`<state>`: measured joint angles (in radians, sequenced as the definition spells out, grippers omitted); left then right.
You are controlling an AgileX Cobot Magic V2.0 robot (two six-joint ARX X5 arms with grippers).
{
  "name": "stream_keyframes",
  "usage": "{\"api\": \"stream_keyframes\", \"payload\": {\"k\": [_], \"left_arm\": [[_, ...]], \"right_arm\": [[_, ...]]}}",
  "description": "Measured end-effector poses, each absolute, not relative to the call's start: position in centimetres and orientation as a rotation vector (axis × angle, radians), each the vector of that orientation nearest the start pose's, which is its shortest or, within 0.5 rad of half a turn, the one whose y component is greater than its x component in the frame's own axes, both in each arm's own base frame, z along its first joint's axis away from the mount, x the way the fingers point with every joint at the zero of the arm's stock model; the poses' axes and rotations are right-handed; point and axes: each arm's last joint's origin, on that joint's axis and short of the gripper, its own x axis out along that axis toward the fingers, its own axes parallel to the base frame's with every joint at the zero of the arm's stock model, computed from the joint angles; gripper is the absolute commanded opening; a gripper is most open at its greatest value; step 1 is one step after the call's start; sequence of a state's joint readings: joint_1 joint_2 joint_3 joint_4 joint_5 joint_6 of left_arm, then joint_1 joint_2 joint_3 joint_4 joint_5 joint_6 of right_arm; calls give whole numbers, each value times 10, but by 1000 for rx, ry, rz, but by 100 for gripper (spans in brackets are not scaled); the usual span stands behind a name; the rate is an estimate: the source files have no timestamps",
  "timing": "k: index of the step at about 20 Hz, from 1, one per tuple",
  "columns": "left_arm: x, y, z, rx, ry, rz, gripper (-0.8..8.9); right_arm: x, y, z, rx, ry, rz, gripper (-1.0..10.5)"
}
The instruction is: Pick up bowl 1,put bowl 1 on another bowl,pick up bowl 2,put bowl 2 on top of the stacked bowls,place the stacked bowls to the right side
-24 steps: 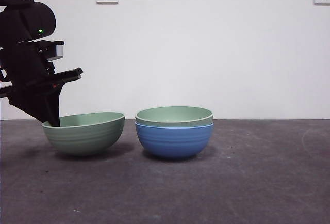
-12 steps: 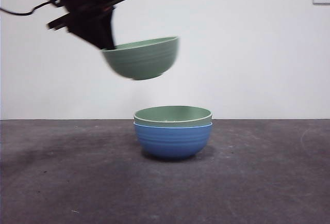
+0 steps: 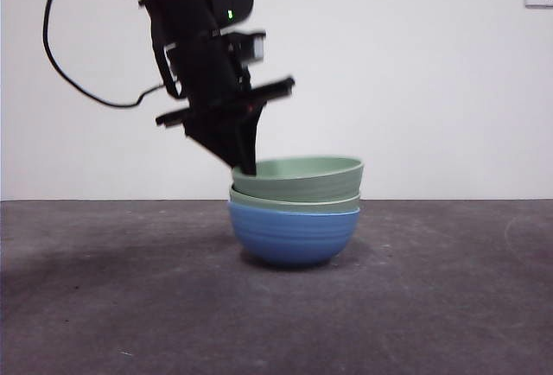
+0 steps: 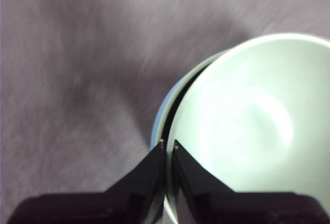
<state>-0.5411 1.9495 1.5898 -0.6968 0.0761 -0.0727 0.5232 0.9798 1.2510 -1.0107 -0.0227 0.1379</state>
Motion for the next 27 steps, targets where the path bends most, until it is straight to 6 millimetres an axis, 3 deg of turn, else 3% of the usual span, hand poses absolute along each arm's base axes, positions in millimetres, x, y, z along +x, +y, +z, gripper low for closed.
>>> {"api": "stream_keyframes", "payload": {"k": [4,7,8,14,17,21,24,27], "left_arm": [[355,-217,235,186,1063,-507,10],[354,-217,234,189,1072,-506,302],[353,-217,234,193,1083,-505,348],[348,-214,237,203,1119,-498,350],[340,-209,258,193,1081,-504,350],[318,-195,300,177,1012,-512,350],[290,-178,343,157,921,-527,350],[253,-156,386,138,817,-544,350]], "right_arm": [[142,83,381,-57,758,469,287],[142,83,381,-57,758,469,287],[142,83,381,-57,758,469,287],[142,83,381,-57,758,469,288],[142,83,381,-57,758,469,289],[152,88,378,-58,769,470,294],[175,102,365,-70,814,464,295],[205,121,344,-63,887,496,423]]}}
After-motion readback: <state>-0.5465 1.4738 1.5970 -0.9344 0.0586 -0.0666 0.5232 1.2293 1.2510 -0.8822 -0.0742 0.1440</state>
